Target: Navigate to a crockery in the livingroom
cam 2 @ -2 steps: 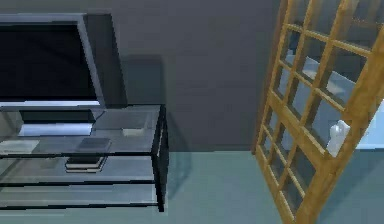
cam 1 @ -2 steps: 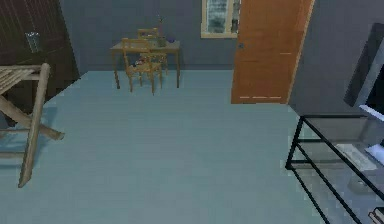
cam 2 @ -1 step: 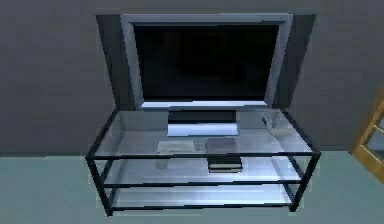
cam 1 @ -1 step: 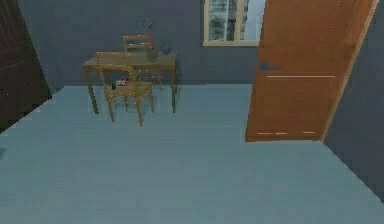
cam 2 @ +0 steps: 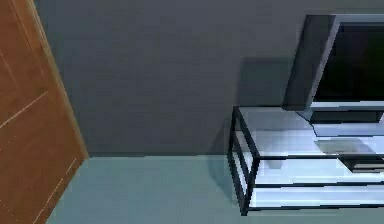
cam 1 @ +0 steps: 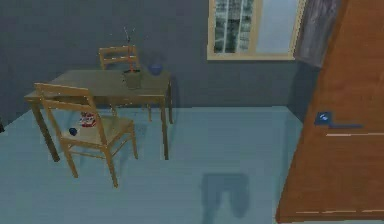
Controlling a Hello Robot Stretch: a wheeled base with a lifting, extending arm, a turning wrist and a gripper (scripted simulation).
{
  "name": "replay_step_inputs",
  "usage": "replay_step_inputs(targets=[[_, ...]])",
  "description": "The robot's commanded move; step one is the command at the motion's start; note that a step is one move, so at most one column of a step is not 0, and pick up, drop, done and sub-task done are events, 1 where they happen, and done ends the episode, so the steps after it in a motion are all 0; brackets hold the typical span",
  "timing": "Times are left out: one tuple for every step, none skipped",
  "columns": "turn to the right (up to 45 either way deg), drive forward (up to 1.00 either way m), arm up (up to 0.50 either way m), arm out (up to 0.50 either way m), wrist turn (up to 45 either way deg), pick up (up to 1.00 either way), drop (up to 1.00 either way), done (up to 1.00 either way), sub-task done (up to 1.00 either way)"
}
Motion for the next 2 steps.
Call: replay_step_inputs(targets=[[0.0, 1.0, 0.0, 0.0, 0.0, 0.0, 0.0, 0.0, 0.0], [12.0, 0.0, 0.0, 0.0, 0.0, 0.0, 0.0, 0.0, 0.0]])
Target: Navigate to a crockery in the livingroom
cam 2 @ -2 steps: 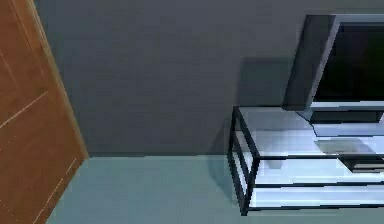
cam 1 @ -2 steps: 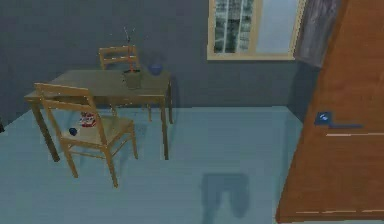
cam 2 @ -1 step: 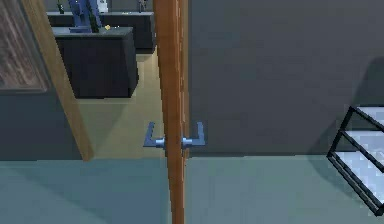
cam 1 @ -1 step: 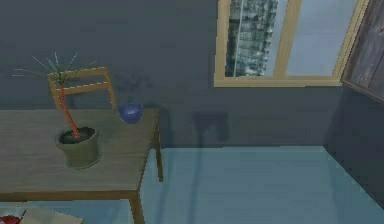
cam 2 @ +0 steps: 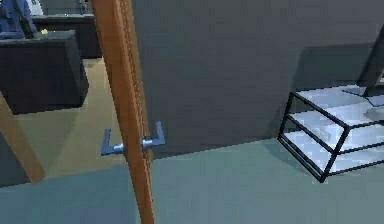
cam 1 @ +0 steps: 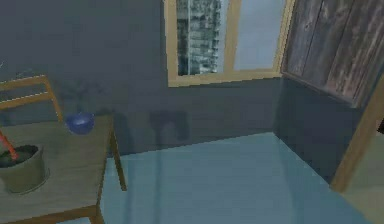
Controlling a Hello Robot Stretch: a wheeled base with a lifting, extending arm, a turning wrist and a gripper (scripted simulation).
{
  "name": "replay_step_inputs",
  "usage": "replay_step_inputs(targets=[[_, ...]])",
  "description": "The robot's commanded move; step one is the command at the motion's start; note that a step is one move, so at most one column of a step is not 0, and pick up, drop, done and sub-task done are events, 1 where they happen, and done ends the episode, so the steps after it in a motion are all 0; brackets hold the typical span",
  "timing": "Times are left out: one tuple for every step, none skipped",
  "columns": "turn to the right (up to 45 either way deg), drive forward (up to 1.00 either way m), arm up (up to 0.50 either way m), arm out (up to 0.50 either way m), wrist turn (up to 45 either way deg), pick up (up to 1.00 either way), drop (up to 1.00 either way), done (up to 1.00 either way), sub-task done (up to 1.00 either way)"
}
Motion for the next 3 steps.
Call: replay_step_inputs(targets=[[0.0, 0.05, 0.0, 0.0, 0.0, 0.0, 0.0, 0.0, 0.0], [-30.0, 0.0, 0.0, 0.0, 0.0, 0.0, 0.0, 0.0, 0.0], [0.0, 0.0, 0.0, 0.0, 0.0, 0.0, 0.0, 1.0, 0.0]])
